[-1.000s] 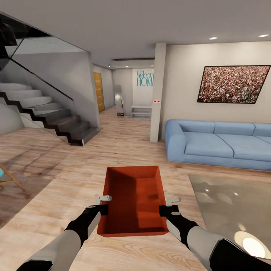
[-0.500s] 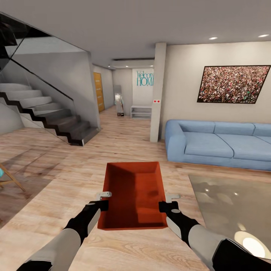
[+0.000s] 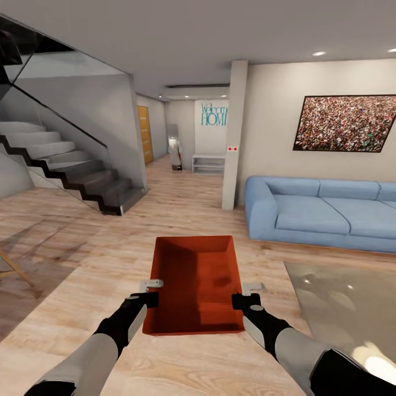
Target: Move the two storage containers from the living room to the garage. In the garage, place one container on the floor and stack the other container on top of it (either order is fine).
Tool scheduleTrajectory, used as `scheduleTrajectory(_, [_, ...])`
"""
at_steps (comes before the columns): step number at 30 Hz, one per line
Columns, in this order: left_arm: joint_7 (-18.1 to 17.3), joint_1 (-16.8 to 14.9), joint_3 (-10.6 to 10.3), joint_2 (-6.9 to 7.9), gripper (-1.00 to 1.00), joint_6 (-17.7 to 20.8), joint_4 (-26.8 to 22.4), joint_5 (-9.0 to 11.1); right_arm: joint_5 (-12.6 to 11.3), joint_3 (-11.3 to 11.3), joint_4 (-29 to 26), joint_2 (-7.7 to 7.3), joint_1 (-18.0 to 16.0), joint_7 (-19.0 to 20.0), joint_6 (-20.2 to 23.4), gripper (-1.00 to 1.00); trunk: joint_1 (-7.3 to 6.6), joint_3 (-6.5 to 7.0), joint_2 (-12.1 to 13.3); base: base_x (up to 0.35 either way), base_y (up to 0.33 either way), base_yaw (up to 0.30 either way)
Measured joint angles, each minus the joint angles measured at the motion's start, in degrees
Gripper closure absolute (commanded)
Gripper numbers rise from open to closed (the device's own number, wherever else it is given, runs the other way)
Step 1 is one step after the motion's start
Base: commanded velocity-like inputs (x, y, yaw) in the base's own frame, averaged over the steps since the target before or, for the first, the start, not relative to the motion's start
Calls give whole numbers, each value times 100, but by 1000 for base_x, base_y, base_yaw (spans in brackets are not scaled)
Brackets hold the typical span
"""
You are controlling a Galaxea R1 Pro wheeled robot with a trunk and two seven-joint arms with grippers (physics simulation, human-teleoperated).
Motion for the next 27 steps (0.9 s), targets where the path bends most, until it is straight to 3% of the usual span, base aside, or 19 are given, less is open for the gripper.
scheduleTrajectory(1, [0,0,-1,1,100,0,1,2,5,-5,1,1,0,0,0,100,0,0,0,296,170,0])
scheduleTrajectory(2, [7,0,14,-24,100,2,18,-37,-513,494,-35,-63,-1,-12,-14,100,0,1,0,297,171,0])
scheduleTrajectory(3, [13,0,43,-45,100,6,15,-77,-539,517,-48,-84,0,-3,-8,100,0,0,1,297,171,0])
scheduleTrajectory(27, [14,1,19,-29,100,4,27,-35,-544,526,-32,-66,-1,-13,-10,100,0,0,0,307,145,0])
